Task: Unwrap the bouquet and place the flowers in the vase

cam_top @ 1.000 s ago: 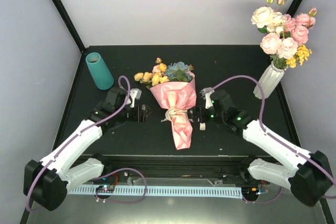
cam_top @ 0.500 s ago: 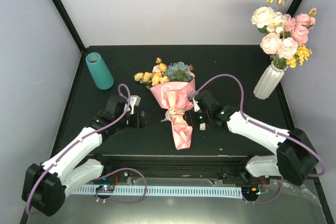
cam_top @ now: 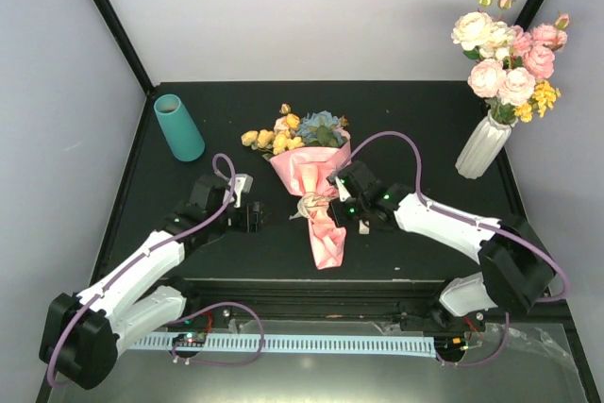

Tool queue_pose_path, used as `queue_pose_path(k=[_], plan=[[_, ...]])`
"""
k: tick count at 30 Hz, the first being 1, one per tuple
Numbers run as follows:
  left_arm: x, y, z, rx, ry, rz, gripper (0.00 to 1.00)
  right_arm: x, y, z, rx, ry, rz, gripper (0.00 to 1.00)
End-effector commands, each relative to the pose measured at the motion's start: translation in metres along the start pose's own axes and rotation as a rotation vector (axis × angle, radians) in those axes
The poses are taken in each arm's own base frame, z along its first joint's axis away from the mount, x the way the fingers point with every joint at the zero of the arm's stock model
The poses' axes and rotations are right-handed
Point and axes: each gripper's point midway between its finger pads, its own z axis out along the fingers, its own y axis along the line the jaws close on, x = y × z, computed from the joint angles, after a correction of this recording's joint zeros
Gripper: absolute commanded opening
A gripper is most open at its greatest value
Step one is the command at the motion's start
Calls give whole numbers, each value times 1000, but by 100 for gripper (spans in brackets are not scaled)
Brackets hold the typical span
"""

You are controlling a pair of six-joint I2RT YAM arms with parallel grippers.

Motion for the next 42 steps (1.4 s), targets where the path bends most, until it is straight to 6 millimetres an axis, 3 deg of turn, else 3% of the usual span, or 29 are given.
queue_pose_path(k=[1, 5, 12, 14, 16, 18, 25, 33, 37, 42], plan=[[-5, -2, -1, 5, -33, 12, 72, -7, 15, -15, -60, -31, -20, 25], [-7, -2, -1, 5, -42, 19, 71, 6, 9, -8, -51, 5, -14, 37], [-6, -2, 0, 8, -39, 22, 71, 29, -1, 9, -24, 84, 4, 32], [-6, -2, 1, 8, -37, 22, 71, 28, -3, 9, -13, 83, 8, 25], [-5, -1, 2, 8, -36, 21, 70, 24, -2, 5, -11, 69, 5, 9], [-5, -1, 2, 10, -37, 19, 69, 15, -1, -5, -2, 38, 9, 2], [-11, -20, 3, 63, -58, 128, 60, -30, 13, -62, 6, -108, -4, 2], [-19, -46, 8, 158, -102, 300, 61, -94, 35, -128, -10, -317, 13, 2], [-20, -48, 19, 183, -91, 354, 62, -114, 24, -137, 52, -402, 101, 2], [-21, -55, 33, 235, -67, 385, 62, -124, 19, -125, 79, -385, 147, 2]])
